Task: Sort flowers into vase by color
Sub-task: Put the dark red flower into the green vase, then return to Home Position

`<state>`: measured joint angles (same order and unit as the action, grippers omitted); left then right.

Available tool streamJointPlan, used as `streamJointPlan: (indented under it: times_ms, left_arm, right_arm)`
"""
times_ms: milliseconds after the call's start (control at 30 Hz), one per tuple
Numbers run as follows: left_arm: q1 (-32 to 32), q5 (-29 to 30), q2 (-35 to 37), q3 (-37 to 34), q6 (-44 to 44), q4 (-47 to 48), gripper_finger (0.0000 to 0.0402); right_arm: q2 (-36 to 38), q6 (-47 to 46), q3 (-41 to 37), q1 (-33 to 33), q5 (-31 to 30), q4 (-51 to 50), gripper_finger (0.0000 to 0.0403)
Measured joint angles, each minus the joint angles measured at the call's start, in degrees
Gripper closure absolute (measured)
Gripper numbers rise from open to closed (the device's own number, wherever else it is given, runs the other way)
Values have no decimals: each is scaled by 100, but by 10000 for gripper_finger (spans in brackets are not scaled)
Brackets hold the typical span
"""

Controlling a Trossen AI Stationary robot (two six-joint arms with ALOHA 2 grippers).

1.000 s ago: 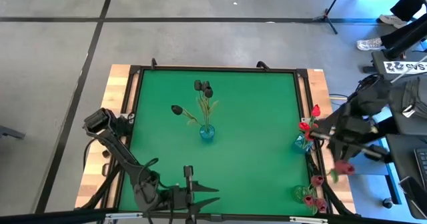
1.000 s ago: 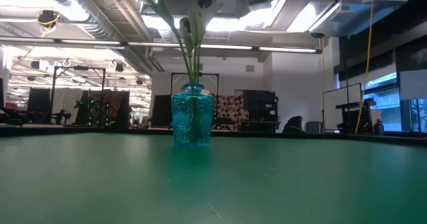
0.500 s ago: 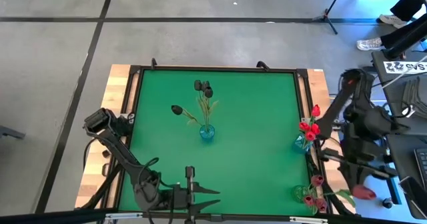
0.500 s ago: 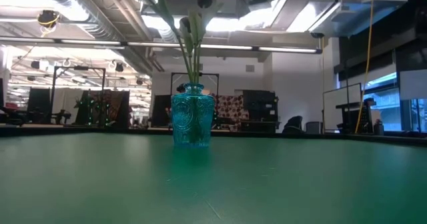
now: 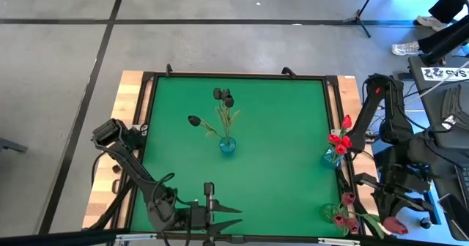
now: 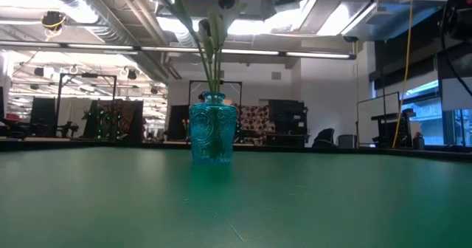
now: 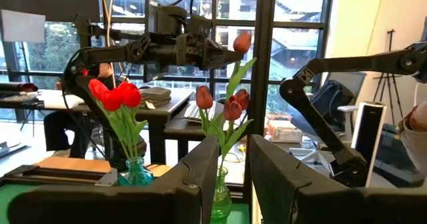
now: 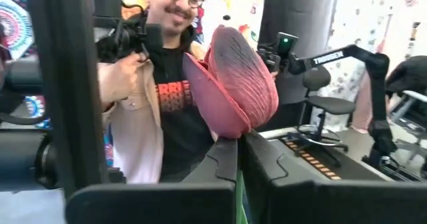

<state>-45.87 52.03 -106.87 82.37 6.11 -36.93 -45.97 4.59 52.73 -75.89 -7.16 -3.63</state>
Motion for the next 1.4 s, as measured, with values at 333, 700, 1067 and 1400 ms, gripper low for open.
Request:
streamJointPlan:
  times_ms: [333,700,1067,1400]
  left_arm:
    - [0,-28,0,0,0,0,317]
    - [93,-167,0,0,-833,4,317]
    - [1275,-2079,70,4,-1474,778,317]
    - [1895,-3079,1039,7,-1355,2585,317]
  right_arm:
    - [-280,-153,2,10,-237,-373,395]
    - [-297,-1400,7,17,-936,-1182,248]
    - [181,-3576,856,17,-977,-3094,179]
    - [201,-3770,1544,17,-1712,-4193,178]
